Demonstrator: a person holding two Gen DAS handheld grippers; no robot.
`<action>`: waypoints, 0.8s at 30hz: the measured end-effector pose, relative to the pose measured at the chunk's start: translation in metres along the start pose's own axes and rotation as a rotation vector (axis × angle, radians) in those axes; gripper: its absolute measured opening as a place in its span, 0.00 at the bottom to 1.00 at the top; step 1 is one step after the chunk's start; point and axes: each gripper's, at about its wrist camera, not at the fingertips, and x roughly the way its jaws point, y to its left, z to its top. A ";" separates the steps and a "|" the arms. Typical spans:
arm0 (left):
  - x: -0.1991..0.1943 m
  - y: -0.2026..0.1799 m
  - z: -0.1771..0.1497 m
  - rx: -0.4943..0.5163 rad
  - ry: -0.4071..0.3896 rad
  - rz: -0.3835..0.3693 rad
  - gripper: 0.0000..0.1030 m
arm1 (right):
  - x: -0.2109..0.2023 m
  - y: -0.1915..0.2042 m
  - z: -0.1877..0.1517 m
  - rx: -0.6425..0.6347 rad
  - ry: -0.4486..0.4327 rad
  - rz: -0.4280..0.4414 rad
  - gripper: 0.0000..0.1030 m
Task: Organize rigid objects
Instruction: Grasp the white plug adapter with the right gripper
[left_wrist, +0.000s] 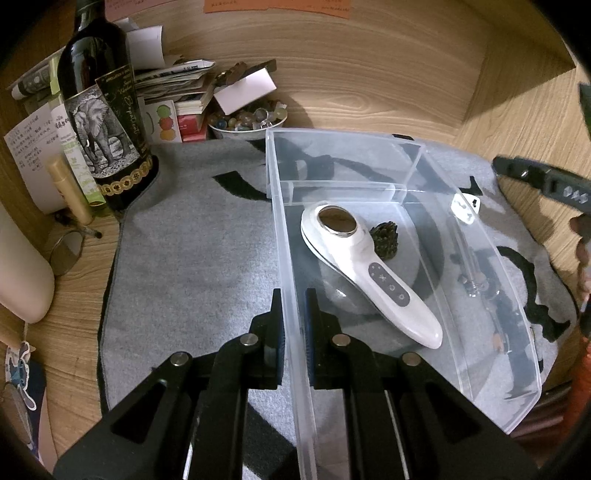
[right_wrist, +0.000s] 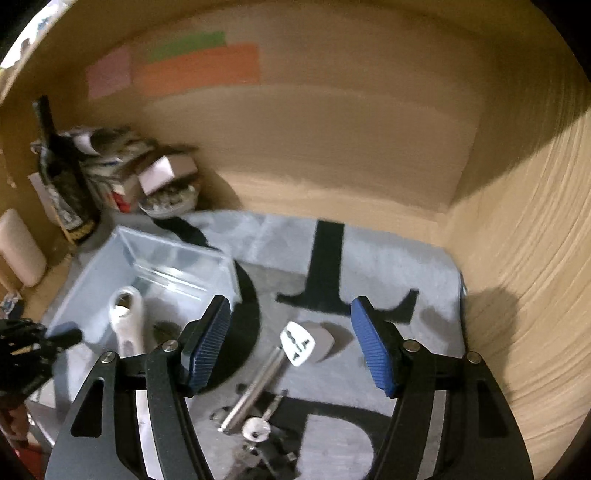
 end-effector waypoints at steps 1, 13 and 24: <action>0.000 0.000 0.000 0.000 0.000 0.001 0.09 | 0.008 -0.003 -0.002 0.006 0.019 -0.002 0.63; 0.002 -0.002 0.002 0.001 0.005 0.016 0.09 | 0.065 -0.015 -0.021 0.035 0.167 0.023 0.63; 0.002 -0.002 0.002 0.000 0.005 0.017 0.08 | 0.084 -0.023 -0.028 0.067 0.184 0.047 0.46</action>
